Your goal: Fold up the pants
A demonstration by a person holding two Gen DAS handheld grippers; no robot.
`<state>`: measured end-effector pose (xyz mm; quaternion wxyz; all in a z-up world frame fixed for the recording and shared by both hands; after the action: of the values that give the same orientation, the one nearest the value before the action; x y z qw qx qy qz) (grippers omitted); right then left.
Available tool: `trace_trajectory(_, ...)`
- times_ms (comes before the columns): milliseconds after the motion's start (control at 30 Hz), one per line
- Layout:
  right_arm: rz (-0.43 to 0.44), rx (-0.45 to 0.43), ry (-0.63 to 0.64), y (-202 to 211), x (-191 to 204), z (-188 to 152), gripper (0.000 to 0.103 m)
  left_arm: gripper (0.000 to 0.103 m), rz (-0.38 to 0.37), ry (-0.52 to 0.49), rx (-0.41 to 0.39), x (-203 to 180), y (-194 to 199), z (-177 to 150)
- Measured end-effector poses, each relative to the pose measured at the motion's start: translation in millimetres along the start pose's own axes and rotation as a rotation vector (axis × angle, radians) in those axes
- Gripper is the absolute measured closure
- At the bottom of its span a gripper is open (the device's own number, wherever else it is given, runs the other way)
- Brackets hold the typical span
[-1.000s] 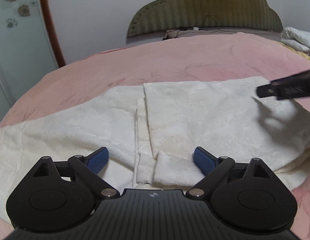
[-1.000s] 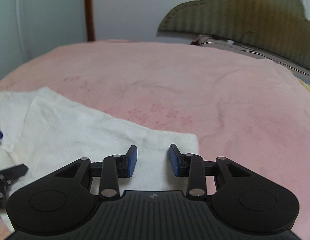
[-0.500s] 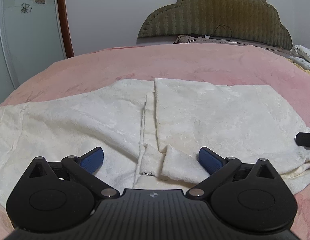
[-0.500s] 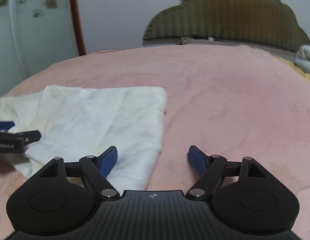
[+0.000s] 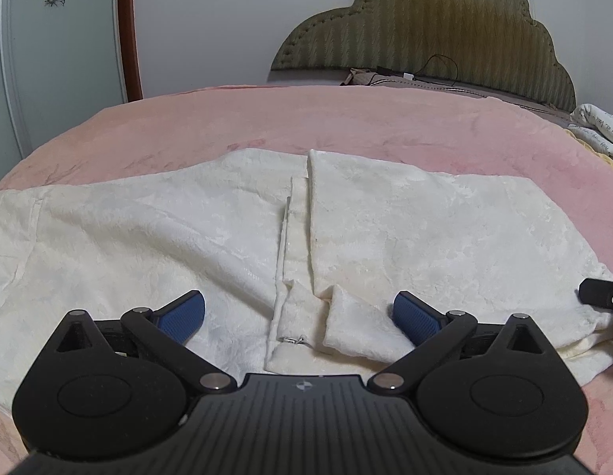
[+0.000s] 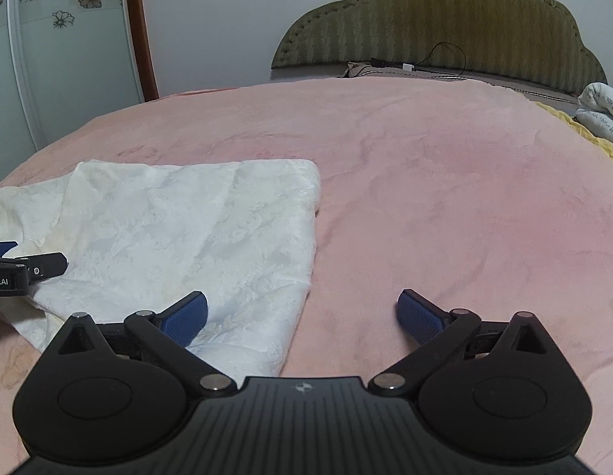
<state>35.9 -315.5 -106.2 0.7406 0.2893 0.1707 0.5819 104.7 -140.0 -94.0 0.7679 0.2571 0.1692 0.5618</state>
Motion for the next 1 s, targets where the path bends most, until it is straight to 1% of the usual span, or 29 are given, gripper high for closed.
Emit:
trace_trajectory(33, -0.057, -0.019, 0.007, 5, 2, 2, 0.0, 0.0, -0.005, 0.007, -0.002, 1, 2, 0)
trace_trajectory(67, -0.091, -0.052, 0.036, 11, 7, 5, 0.0, 0.0, -0.003, 0.016, -0.007, 2, 5, 0)
trace_trajectory(133, -0.1, -0.109, 0.119, 19, 20, 10, 0.0, 0.0, 0.023, 0.025, -0.034, 8, 16, 4)
trace_trajectory(167, -0.095, -0.116, 0.162, 20, 27, 10, 0.0, 0.0, 0.048, 0.014, -0.056, 11, 21, 6)
trace_trajectory(200, -0.094, -0.098, 0.195, 16, 29, 8, 0.0, 0.0, 0.089, -0.012, -0.076, 16, 27, 9)
trace_trajectory(233, -0.1, -0.061, 0.21, 9, 28, 3, 0.0, 0.0, 0.123, -0.04, -0.084, 21, 29, 11)
trace_trajectory(300, -0.054, -0.026, 0.129, 2, 17, -1, 0.0, 0.0, 0.162, -0.075, -0.074, 31, 29, 9)
trace_trajectory(333, -0.069, -0.024, 0.093, 2, 10, -1, 0.0, 0.0, 0.166, -0.088, -0.045, 34, 25, 4)
trace_trajectory(367, -0.097, -0.026, 0.068, 3, 4, 0, 0.0, 0.0, 0.149, -0.081, -0.024, 37, 21, -1)
trace_trajectory(433, -0.133, -0.05, 0.057, 9, 4, 2, 0.0, 0.0, 0.123, -0.003, -0.034, 47, 27, -4)
trace_trajectory(467, -0.151, -0.083, 0.077, 16, 10, 6, 0.0, 0.0, 0.122, 0.015, -0.037, 51, 31, -3)
trace_trajectory(500, -0.147, -0.121, 0.1, 23, 21, 11, 0.0, 0.0, 0.134, 0.019, -0.043, 57, 37, 0)
trace_trajectory(533, -0.12, -0.153, 0.127, 28, 34, 15, 0.0, 0.0, 0.155, 0.025, -0.057, 64, 41, 3)
trace_trajectory(600, -0.028, -0.204, 0.206, 35, 70, 23, 0.0, 0.0, 0.203, 0.059, -0.087, 84, 51, 10)
trace_trajectory(633, 0.01, -0.209, 0.237, 35, 85, 23, 0.0, 0.0, 0.223, 0.083, -0.085, 97, 53, 11)
trace_trajectory(667, 0.044, -0.197, 0.268, 30, 100, 21, 0.0, 0.0, 0.237, 0.108, -0.073, 109, 53, 11)
trace_trajectory(700, 0.058, -0.176, 0.293, 23, 110, 17, 0.0, 0.0, 0.247, 0.135, -0.054, 122, 51, 9)
trace_trajectory(733, 0.057, -0.147, 0.318, 14, 118, 11, 0.0, 0.0, 0.253, 0.16, -0.018, 135, 46, 4)
trace_trajectory(767, 0.048, -0.116, 0.339, 5, 123, 4, 0.0, 0.0, 0.256, 0.178, 0.041, 146, 37, -5)
trace_trajectory(800, 0.038, -0.094, 0.351, -2, 125, -2, 0.0, 0.0, 0.258, 0.179, 0.077, 152, 31, -14)
trace_trajectory(867, 0.063, -0.089, 0.317, -2, 121, -2, 0.0, 0.0, 0.272, 0.124, 0.0, 149, 37, -20)
trace_trajectory(1000, 0.15, -0.021, 0.201, -12, 105, -1, 0.0, 0.0, 0.318, 0.068, -0.006, 140, 41, -20)
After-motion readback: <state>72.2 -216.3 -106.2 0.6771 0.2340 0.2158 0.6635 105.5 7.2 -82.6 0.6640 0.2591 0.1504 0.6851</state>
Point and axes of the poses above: each gripper's, at about its wrist camera, not at the fingertips, and y roughly against the way its jaws point, x to its left, z to its top, the point moved 9 cm from there along -y, roughly the way its jaws point
